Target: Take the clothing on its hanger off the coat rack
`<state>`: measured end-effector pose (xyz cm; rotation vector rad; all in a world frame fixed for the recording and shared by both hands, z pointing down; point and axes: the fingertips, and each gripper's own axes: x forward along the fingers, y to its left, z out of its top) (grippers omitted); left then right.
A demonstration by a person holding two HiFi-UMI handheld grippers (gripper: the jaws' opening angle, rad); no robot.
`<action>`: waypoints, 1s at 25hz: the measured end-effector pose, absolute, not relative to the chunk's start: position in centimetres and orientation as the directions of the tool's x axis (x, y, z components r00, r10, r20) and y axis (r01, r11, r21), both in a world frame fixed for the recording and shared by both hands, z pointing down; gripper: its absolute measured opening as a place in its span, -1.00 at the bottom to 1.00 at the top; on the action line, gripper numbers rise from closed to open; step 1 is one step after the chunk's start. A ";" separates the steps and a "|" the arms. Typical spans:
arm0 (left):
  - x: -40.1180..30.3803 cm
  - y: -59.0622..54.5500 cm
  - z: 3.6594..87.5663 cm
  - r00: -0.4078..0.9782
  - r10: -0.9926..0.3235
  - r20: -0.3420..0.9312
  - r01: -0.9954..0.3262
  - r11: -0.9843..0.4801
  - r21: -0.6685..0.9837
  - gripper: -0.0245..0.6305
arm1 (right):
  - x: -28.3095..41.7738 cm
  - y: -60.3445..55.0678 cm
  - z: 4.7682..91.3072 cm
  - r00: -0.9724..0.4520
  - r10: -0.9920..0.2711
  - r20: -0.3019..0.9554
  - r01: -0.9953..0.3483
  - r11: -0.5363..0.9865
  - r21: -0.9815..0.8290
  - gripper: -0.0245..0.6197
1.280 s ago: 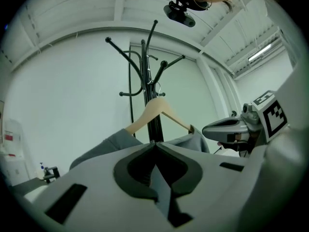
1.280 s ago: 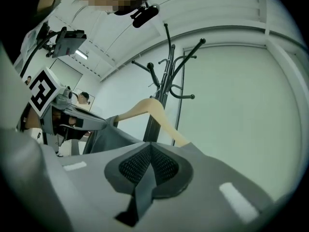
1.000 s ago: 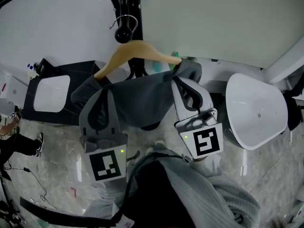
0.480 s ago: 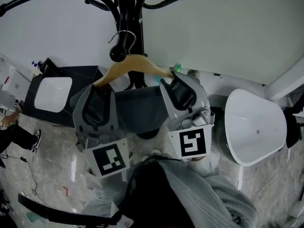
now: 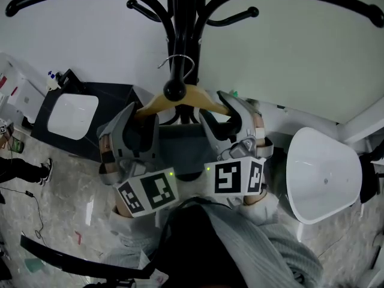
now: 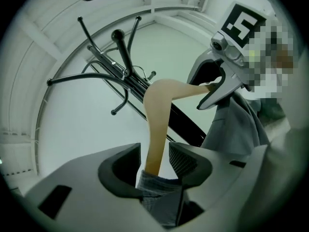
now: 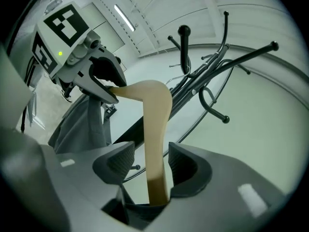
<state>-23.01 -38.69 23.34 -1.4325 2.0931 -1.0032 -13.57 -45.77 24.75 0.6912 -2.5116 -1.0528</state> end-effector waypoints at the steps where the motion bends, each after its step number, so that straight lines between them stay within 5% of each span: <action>1: -23.0 -38.9 23.4 -0.388 -0.919 0.070 -0.617 0.203 -0.760 -0.36 | -13.6 -46.0 24.8 -0.822 -0.560 0.106 -0.314 0.600 0.736 -0.28; 4: -23.2 -39.1 23.3 -0.383 -0.921 0.073 -0.610 0.193 -0.768 -0.52 | -13.4 -46.2 24.4 -0.812 -0.579 0.075 -0.339 0.573 0.746 -0.64; 14: -22.7 -39.0 23.2 -0.379 -0.923 0.068 -0.596 0.187 -0.781 -0.58 | -12.9 -46.2 24.2 -0.801 -0.596 0.048 -0.364 0.550 0.752 -0.64; 25: -19.4 -37.9 17.7 -0.299 -0.951 -0.085 -0.554 0.245 -0.796 -0.58 | -9.4 -44.9 18.8 -0.751 -0.655 -0.085 -0.464 0.432 0.773 -0.64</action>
